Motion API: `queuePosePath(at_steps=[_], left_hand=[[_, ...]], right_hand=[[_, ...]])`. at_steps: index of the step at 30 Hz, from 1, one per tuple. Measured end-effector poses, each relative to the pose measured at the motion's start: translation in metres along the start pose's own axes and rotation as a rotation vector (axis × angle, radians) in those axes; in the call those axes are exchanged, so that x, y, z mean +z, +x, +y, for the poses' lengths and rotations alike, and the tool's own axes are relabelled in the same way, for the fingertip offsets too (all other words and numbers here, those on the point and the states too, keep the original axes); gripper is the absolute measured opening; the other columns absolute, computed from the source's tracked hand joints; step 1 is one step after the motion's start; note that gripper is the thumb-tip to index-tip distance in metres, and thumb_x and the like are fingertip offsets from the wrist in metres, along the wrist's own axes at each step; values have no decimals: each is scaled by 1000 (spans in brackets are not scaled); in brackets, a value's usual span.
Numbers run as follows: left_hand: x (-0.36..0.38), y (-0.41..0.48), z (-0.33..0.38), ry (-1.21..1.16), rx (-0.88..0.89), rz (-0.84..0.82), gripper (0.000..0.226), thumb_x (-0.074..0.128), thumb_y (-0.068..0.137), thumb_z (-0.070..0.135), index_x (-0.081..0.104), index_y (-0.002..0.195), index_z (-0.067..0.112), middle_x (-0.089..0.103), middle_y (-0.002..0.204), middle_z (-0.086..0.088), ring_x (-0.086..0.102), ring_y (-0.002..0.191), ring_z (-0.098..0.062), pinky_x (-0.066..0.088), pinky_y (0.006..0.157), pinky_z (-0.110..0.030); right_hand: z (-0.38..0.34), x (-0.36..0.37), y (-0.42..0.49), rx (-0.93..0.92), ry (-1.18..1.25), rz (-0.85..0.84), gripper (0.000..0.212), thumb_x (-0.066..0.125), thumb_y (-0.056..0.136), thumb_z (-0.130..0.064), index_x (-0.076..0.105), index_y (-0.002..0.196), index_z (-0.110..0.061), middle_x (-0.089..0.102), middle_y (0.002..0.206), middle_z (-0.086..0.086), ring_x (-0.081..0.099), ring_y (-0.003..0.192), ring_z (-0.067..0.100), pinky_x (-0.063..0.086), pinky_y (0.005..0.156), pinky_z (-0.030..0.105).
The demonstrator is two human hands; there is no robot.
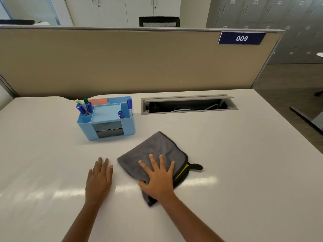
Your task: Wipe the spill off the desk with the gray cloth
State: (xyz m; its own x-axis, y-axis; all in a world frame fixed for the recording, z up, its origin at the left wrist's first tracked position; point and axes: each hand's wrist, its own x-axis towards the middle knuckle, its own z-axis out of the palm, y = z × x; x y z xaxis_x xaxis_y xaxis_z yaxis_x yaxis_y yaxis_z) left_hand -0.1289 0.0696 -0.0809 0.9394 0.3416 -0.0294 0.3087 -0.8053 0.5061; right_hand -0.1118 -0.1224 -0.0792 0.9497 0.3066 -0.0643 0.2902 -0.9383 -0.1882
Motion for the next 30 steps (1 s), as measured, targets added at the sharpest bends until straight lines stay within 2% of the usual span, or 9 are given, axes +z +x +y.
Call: queuePosePath(at_steps=[2, 9, 13, 15, 18, 20, 23, 27, 30], left_hand=[[-2, -1, 1, -6, 1, -6, 45, 30, 97, 26, 30, 141, 13, 21, 155, -10, 17, 144, -24, 11, 119, -40], [-5, 0, -2, -85, 5, -8, 43, 26, 98, 25, 35, 138, 13, 25, 154, -8, 19, 144, -22, 12, 119, -39], [-6, 2, 0, -256, -57, 41, 44, 22, 99, 25, 38, 136, 8, 32, 151, -10, 24, 142, -21, 14, 119, -39], [-7, 2, 4, -313, -90, 79, 46, 22, 99, 27, 40, 135, 6, 36, 149, -11, 27, 141, -23, 17, 119, -39], [-6, 2, 8, -363, -120, 117, 46, 22, 99, 28, 39, 135, 5, 39, 147, -13, 31, 139, -27, 19, 118, -41], [-6, 3, 10, -378, -122, 111, 47, 22, 99, 28, 36, 137, 5, 38, 147, -14, 31, 138, -28, 19, 118, -42], [-9, 4, 10, -420, -128, 87, 49, 21, 98, 32, 29, 140, 8, 33, 150, -13, 28, 140, -28, 17, 118, -41], [-14, 3, 14, -435, -137, 109, 49, 25, 97, 33, 31, 139, 8, 36, 148, -17, 33, 136, -32, 23, 114, -42], [-15, -2, 19, -342, -112, 140, 39, 38, 96, 24, 44, 129, 5, 51, 131, -25, 51, 118, -37, 40, 101, -46]], right_hand=[[32, -3, 13, 110, 48, 1, 65, 45, 82, -54, 18, 140, -47, 12, 159, -1, 4, 145, 34, 0, 107, 70], [157, -27, -6, 667, 56, 149, 62, 39, 89, -54, 11, 143, -44, 10, 159, 0, 4, 144, 35, 11, 107, 72], [157, -36, 1, 790, 122, 82, 56, 28, 94, -49, 6, 145, -40, 2, 159, 5, -3, 143, 39, 5, 108, 72], [135, -38, 14, 776, 152, 52, 52, 25, 96, -46, 7, 145, -40, -1, 159, 7, -6, 143, 41, 2, 107, 73], [87, -35, 29, 552, 111, 8, 50, 27, 96, -42, 12, 144, -42, 1, 159, 6, -5, 142, 43, 3, 105, 75], [48, -23, 30, 301, 40, -17, 51, 31, 95, -43, 13, 143, -42, 2, 159, 6, -3, 142, 43, 3, 104, 75], [5, -5, 14, -112, 3, -76, 54, 34, 93, -44, 14, 143, -44, 0, 159, 5, -7, 143, 42, -8, 103, 74], [9, 1, -22, -476, -11, -107, 53, 37, 91, -40, 18, 141, -47, 3, 159, -1, -9, 144, 38, -20, 102, 69], [36, -5, -51, -633, -79, -92, 53, 36, 89, -42, 22, 140, -48, 13, 158, -4, -2, 143, 35, -13, 107, 68]])
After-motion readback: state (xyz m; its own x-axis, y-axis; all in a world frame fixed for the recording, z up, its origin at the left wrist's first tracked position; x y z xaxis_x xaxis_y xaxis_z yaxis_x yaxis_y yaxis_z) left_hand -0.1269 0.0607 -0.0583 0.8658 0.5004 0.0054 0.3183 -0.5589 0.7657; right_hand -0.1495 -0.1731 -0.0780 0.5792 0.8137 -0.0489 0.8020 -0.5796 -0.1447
